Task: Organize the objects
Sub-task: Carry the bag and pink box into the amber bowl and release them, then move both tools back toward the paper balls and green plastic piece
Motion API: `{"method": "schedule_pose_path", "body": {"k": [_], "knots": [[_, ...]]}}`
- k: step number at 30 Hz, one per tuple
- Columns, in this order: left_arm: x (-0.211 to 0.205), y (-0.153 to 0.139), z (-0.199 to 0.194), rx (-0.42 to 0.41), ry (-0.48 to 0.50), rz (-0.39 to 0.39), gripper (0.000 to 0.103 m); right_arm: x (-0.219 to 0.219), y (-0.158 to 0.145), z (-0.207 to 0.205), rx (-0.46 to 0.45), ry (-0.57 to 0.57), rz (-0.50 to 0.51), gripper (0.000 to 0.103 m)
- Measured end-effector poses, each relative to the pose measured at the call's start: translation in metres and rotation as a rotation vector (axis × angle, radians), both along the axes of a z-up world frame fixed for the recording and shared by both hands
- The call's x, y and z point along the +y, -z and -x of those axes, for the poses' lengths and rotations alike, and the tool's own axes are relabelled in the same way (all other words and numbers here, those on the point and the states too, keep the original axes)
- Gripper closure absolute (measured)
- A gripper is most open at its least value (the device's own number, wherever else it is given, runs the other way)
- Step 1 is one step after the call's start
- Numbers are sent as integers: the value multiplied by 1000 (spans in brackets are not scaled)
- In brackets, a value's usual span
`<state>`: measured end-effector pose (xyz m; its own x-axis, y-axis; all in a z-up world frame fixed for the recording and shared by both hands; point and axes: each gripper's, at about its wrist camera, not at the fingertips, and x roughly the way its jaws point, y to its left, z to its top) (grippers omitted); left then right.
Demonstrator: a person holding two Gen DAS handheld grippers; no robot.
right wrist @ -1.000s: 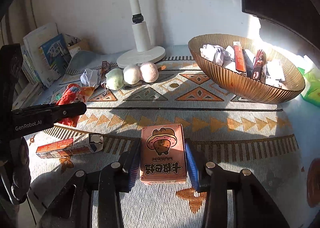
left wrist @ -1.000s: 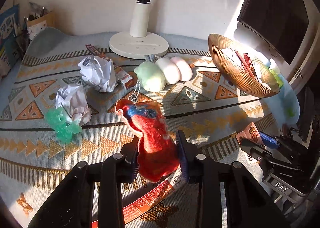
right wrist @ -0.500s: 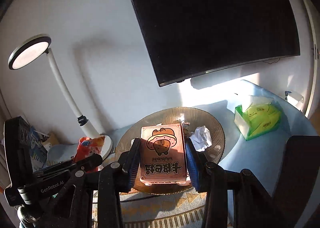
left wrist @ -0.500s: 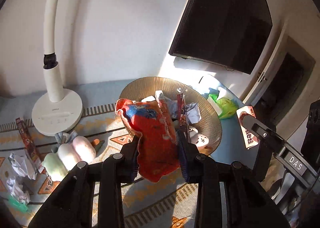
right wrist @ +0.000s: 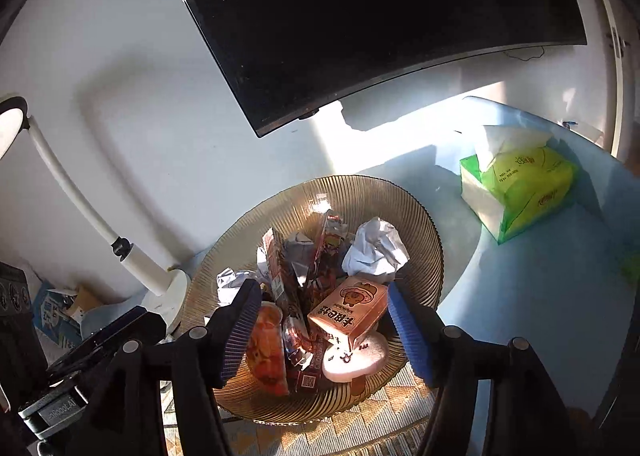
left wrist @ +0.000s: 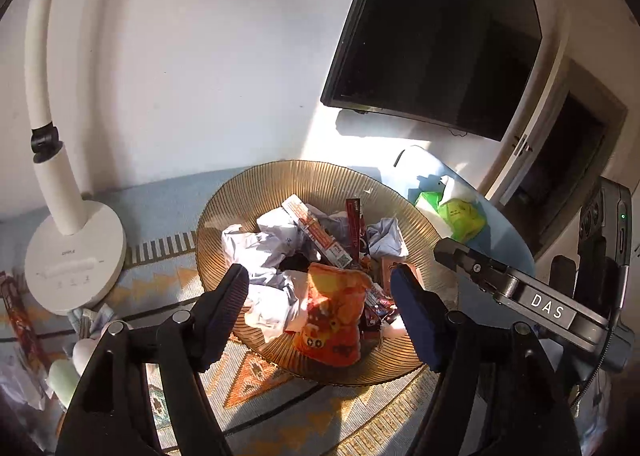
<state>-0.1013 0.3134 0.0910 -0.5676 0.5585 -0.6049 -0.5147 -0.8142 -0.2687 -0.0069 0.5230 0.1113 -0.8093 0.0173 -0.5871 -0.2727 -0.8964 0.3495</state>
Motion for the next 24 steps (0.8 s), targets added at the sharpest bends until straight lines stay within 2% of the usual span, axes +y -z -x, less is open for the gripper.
{"method": "schedule_pose_path", "body": {"k": [3,8,10,13,14,15,17,21,24], "knots": [[-24,-13,-18,30,-22,1,31,-22,-13,-15,28,-52,-19,39],[-93,-45,-63,101,-100,-22,30,-80,-30,-41,80,-193,-49,26],[-129,-54,-83,124,-154,-37,24,-109,-23,-48,81,-255,-55,16],[-193,-57,-114,156,-289,-55,13,-149,6,-53,50,-317,-80,16],[-214,-55,-124,164,-348,-58,9,-160,19,-51,27,-333,-82,16],[-237,-50,-131,167,-416,-64,0,-168,32,-49,8,-341,-76,16],[-281,-33,-141,152,-550,-72,0,-177,55,-46,-17,-334,-72,16],[-339,21,-138,76,-753,32,1,-176,81,-41,-70,-299,-57,16],[-361,57,-130,18,-799,49,1,-165,82,-43,-45,-258,-30,14]]}}
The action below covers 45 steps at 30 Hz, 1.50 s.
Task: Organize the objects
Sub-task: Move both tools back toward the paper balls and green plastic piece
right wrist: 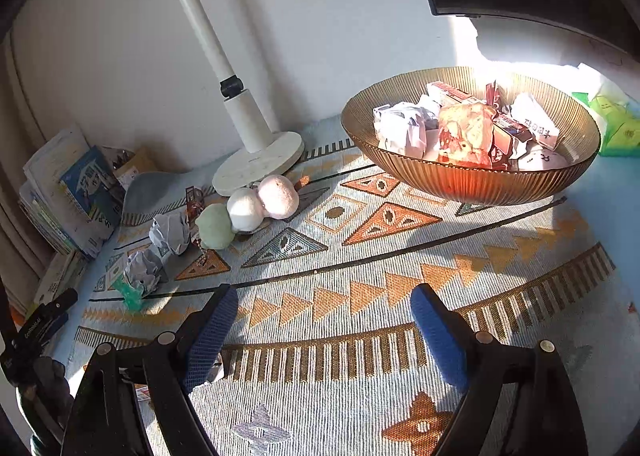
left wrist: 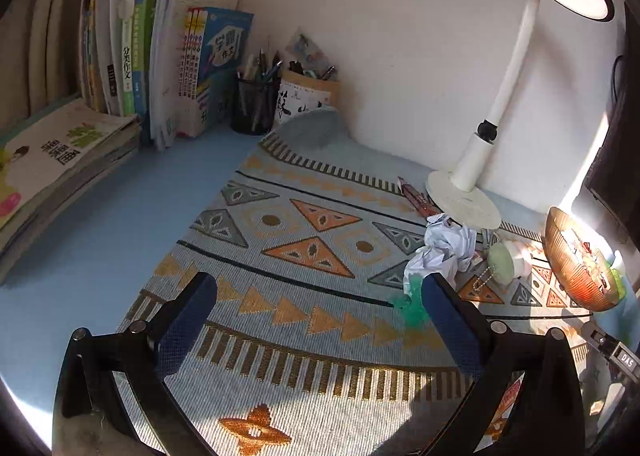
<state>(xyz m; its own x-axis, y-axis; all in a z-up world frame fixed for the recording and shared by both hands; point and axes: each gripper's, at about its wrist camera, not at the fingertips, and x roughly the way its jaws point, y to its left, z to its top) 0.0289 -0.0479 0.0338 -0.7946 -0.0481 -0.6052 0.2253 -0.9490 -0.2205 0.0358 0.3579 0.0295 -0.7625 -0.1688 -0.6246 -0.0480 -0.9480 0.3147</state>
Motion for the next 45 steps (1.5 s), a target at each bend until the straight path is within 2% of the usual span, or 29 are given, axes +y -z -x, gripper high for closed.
{"method": "schedule_pose_path", "body": {"k": [3,5,8,14,33,38,41,42,45], "knots": [[-9,18,6,-54,-22,-49,2,7,6,6,-43,38,36,13],[-9,15,1,-14,-22,-38,1,9,9,11,-73,72,27,13],[0,16,-2,-29,17,-17,1,8,12,15,-103,75,15,13],[20,12,-2,-29,90,59,1,0,10,12,-82,64,-24,11],[24,16,6,-71,123,73,1,-1,10,13,-78,45,-12,10],[42,10,21,-91,312,32,5,-2,12,14,-84,38,-9,10],[59,10,42,-113,408,37,5,0,12,14,-85,43,1,10],[64,12,49,-121,428,49,8,0,12,14,-87,44,4,10],[75,21,66,-154,459,62,26,-1,13,15,-97,41,3,10]]}}
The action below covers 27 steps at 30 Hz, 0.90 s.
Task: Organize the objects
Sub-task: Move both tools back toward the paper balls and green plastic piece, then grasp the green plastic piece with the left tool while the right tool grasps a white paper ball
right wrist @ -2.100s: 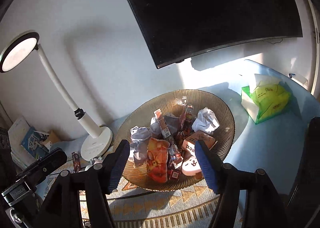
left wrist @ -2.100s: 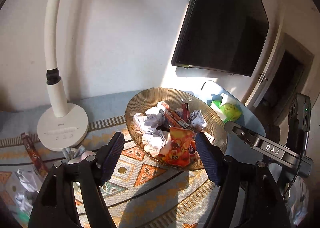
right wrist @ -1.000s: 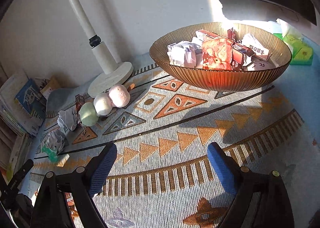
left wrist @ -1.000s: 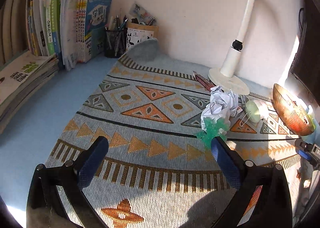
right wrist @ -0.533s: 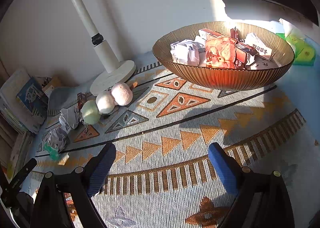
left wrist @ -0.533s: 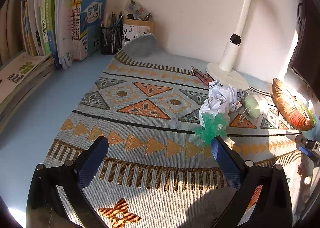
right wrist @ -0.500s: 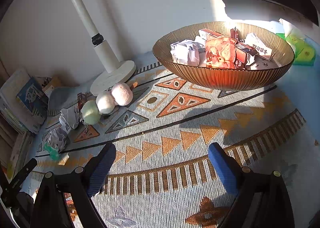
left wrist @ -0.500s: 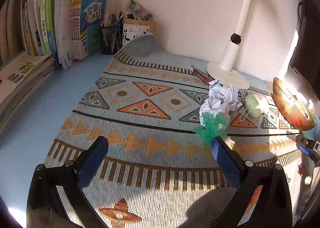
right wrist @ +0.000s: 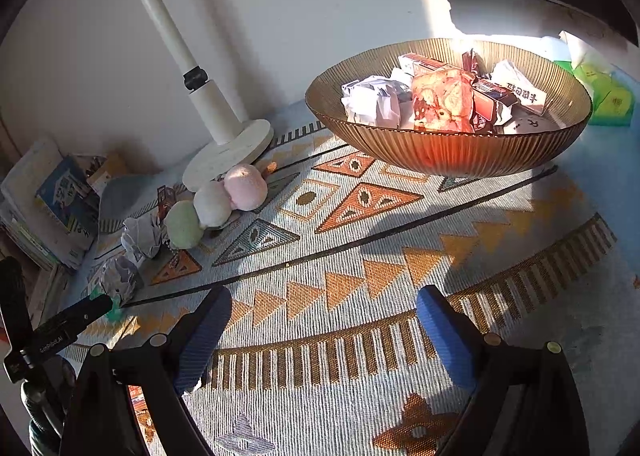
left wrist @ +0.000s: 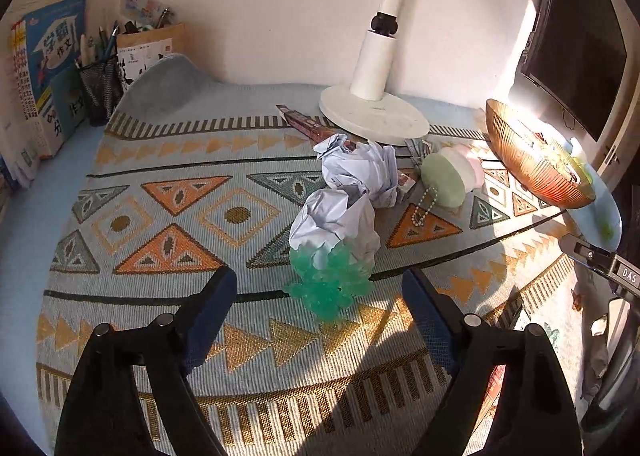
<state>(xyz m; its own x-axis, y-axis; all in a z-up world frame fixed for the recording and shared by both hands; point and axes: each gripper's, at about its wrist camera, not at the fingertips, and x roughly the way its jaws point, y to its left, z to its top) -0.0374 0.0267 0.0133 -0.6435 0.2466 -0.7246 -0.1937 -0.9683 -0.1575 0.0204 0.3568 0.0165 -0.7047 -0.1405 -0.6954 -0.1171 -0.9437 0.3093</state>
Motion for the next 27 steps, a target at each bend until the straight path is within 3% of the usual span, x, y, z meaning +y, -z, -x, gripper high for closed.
{"method": "schedule_pose_path", "body": {"k": [2,4,6,11,15,19,24,27], "knots": [[1,4,6,-31,19,-35,36,-1,1,0,-10,1,-4,10],[-2,5,5,-34,36,-77,56,-2,1,2,-22,-13,6,10],[-4,4,2,-23,44,-108,66,-10,-2,7,-32,-44,1,10],[-10,3,-4,-13,34,-138,66,-63,-35,28,2,-239,8,10],[-16,-1,-8,18,-2,-145,66,-115,-49,62,-30,-379,42,10],[-28,-6,-12,54,-68,-162,66,-159,-48,89,-27,-420,-49,20],[-42,-6,-10,53,-97,-220,66,-207,-37,116,-30,-441,-235,23],[-42,-6,-9,54,-90,-220,66,-218,-25,132,-60,-447,-254,26]]}}
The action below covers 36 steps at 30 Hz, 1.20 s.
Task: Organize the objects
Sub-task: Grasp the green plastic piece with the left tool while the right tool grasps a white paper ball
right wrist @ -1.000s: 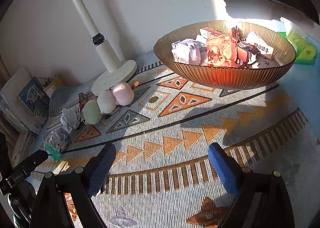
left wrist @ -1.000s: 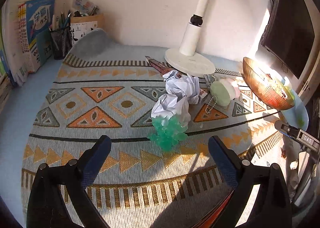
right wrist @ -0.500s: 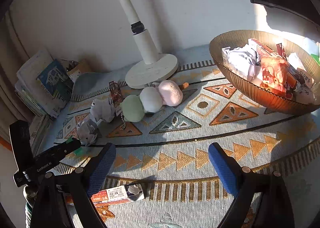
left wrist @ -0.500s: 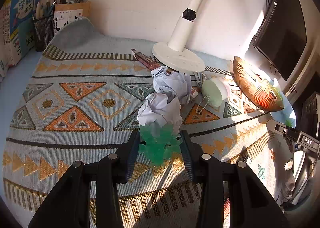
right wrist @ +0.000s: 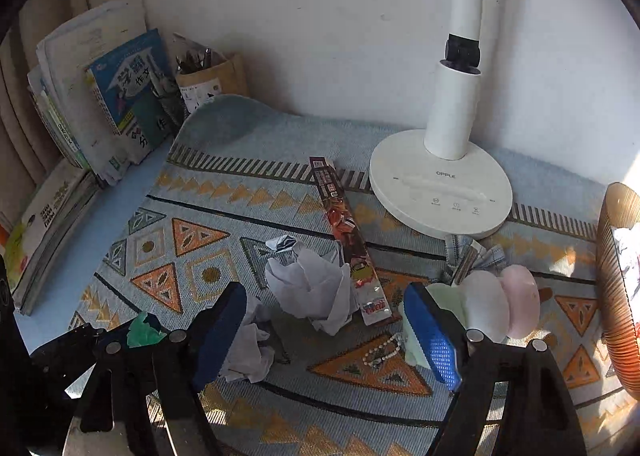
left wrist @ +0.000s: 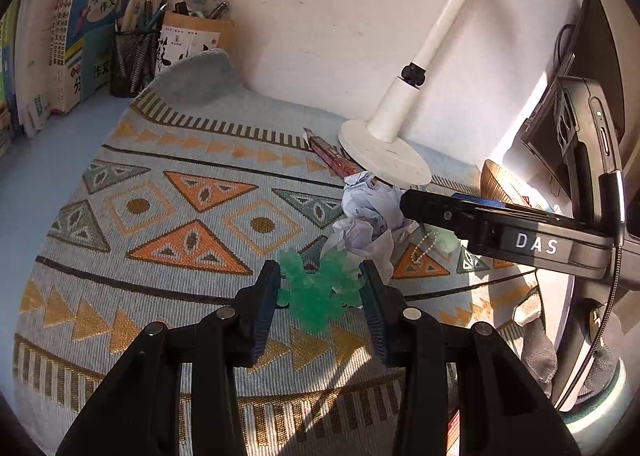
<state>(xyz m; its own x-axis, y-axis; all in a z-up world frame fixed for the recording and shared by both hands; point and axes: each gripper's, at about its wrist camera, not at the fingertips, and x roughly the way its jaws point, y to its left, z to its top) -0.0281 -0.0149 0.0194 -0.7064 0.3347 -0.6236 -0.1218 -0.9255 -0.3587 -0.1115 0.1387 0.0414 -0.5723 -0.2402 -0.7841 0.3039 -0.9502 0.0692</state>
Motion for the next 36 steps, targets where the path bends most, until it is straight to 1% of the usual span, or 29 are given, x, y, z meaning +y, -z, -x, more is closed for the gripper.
{"method": "schedule_pose_path", "body": {"k": [1,2,3,6,10,13,16,18,21,24,27,29,30,31,33,36], "knots": [[1,0,0,0,5,1,66,-3,5,3,-12,-4,-14,42],[2,0,0,0,8,2,66,-6,10,6,-25,-17,-20,53],[2,1,0,0,9,3,65,-5,11,5,-20,-32,-3,60],[2,1,-1,0,16,3,66,2,6,-6,23,-10,1,61],[4,1,-1,1,25,13,66,31,-17,-33,53,16,88,61],[6,2,0,-2,30,18,65,59,-23,-56,29,10,161,60],[6,3,0,-6,29,19,65,83,-10,-75,-36,2,230,60],[5,2,-2,5,19,23,65,94,1,-83,-58,6,244,60],[9,1,-3,12,23,41,65,110,18,-88,-111,37,276,60],[11,2,-2,8,21,54,65,128,22,-88,-143,61,337,60],[9,2,-1,2,15,47,65,147,20,-90,-158,103,347,52],[8,2,-1,1,15,41,65,157,16,-94,-138,151,335,46],[8,2,-2,4,14,43,65,161,14,-96,-121,177,319,36],[9,2,-2,6,17,48,65,164,13,-98,-102,204,301,31],[11,2,-2,5,21,59,65,163,11,-101,-86,209,285,31],[13,2,-2,6,24,70,65,143,12,-99,-96,151,267,31]]}}
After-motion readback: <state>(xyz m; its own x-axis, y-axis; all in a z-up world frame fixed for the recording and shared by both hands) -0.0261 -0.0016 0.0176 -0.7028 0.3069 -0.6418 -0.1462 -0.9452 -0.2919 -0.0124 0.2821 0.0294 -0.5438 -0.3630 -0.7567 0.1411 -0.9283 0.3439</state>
